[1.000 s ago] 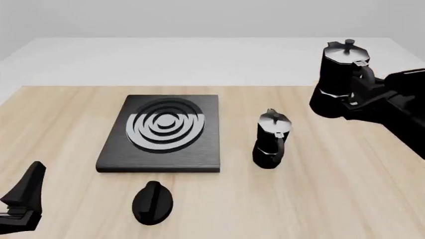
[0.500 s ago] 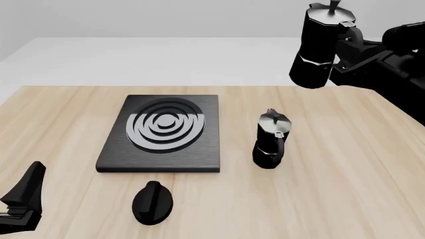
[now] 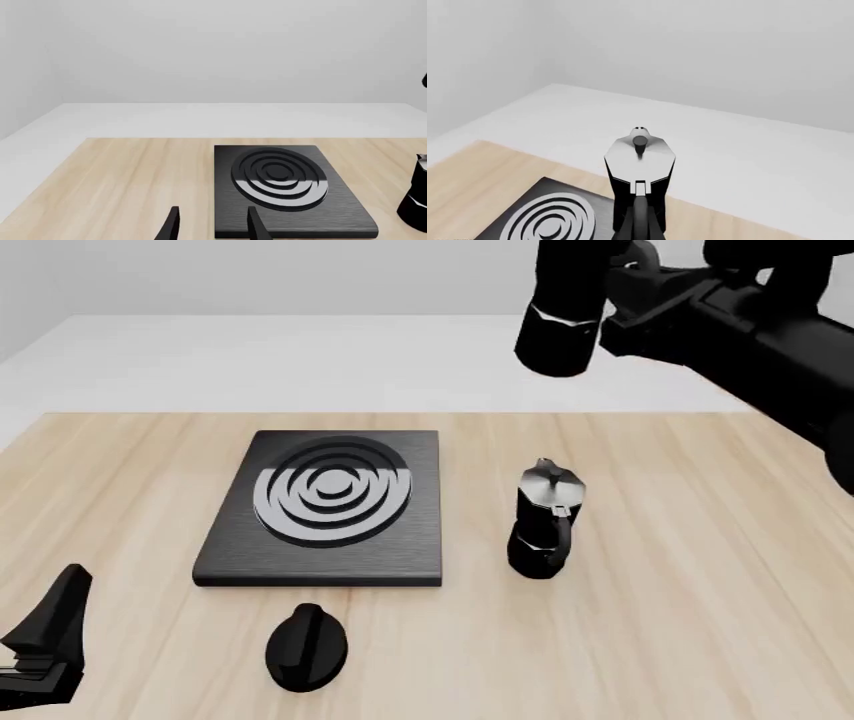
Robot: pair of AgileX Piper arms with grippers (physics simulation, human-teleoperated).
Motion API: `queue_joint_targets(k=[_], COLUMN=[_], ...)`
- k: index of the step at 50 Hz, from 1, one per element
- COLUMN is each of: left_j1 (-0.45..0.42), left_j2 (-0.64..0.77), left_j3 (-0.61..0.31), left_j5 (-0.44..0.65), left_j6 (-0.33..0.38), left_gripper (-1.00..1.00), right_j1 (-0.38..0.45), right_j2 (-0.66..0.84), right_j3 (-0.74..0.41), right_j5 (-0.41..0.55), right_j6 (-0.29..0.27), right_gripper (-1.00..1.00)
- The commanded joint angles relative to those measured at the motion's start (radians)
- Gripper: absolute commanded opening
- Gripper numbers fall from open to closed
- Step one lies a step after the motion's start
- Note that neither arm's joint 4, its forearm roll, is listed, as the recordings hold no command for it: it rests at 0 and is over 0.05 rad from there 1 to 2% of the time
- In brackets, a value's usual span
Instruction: Put the right moka pot on the stove.
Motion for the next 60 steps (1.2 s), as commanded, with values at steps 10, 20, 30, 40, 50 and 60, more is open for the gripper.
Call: queue_joint_targets(k=[10, 20, 30, 40, 50, 60], left_j1=[0.000, 0.000, 0.000, 0.000, 0.000, 0.000], left_j2=[0.000, 0.000, 0.000, 0.000, 0.000, 0.000], left_j3=[0.000, 0.000, 0.000, 0.000, 0.000, 0.000], left_j5=[0.000, 0.000, 0.000, 0.000, 0.000, 0.000], left_j6=[0.000, 0.000, 0.000, 0.000, 0.000, 0.000], left_gripper=[1.00, 1.00, 1.00, 1.00, 1.00, 1.00], right_j1=[0.117, 0.174, 0.235, 0.274, 0.303, 0.330], right_j2=[0.095, 0.147, 0.204, 0.272, 0.360, 0.439], right_j3=[-0.104, -0.134, -0.155, -0.197, -0.287, -0.325], right_j5=[-0.042, -0.047, -0.080, -0.079, -0.074, -0.101], right_j6=[0.011, 0.005, -0.016, -0.008, -0.010, 0.015], right_gripper=[-1.00, -1.00, -1.00, -1.00, -1.00, -1.00])
